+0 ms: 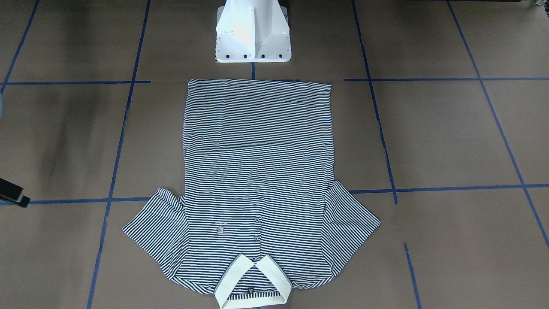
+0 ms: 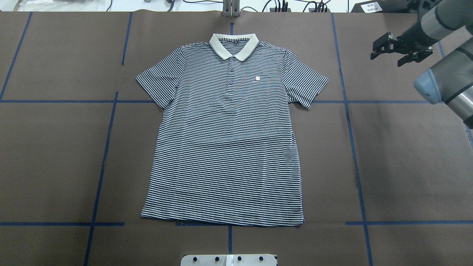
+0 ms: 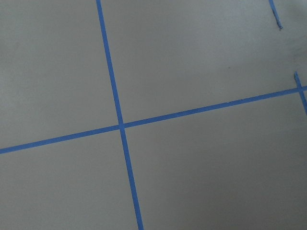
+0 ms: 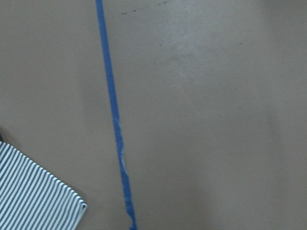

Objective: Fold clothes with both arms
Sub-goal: 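Move the right gripper toward the sleeve nearest it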

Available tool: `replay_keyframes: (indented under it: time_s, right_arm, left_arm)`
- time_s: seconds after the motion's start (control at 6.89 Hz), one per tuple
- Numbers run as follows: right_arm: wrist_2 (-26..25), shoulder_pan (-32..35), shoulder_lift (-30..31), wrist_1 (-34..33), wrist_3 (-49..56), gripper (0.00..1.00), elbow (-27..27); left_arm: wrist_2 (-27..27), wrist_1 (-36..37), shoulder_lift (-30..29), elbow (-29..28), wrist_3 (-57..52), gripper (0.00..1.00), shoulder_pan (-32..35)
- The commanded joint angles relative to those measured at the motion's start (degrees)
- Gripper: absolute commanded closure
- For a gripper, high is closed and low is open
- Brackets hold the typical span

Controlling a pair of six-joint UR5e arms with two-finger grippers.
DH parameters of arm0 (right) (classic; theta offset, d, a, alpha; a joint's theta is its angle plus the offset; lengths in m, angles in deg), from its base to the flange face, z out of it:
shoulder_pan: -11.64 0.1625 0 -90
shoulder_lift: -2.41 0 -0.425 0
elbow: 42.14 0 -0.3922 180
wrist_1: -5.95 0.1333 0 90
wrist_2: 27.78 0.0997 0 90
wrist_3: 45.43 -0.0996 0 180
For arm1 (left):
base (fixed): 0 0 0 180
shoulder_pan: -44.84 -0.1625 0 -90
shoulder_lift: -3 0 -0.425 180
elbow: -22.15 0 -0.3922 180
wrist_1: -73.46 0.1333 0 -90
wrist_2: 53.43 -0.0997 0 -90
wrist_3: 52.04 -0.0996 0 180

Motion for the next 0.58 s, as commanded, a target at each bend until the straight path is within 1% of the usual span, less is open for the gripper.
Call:
replay_keyframes:
  time_s: [0.0, 0.15, 0.29, 0.44]
  right_arm:
    - [-6.9, -6.9, -3.8, 5.1, -11.3, 0.01, 4.3]
    - [-8.6, -8.7, -4.1, 5.1, -11.5, 0.01, 4.6]
    - [-8.7, -9.8, -5.0, 5.1, -12.0, 0.01, 5.7]
    - [-9.4, -10.9, -5.7, 5.2, -12.0, 0.04, 6.8]
  left_arm:
    - [0.0, -2.1, 0.0, -0.4, -0.1, 0.0, 0.0]
    - [0.0, -2.1, 0.0, -0.4, 0.0, 0.0, 0.0]
    - [0.0, -2.1, 0.0, -0.4, 0.0, 0.0, 0.0]
    - [0.0, -2.1, 0.0, -0.4, 0.0, 0.0, -0.1]
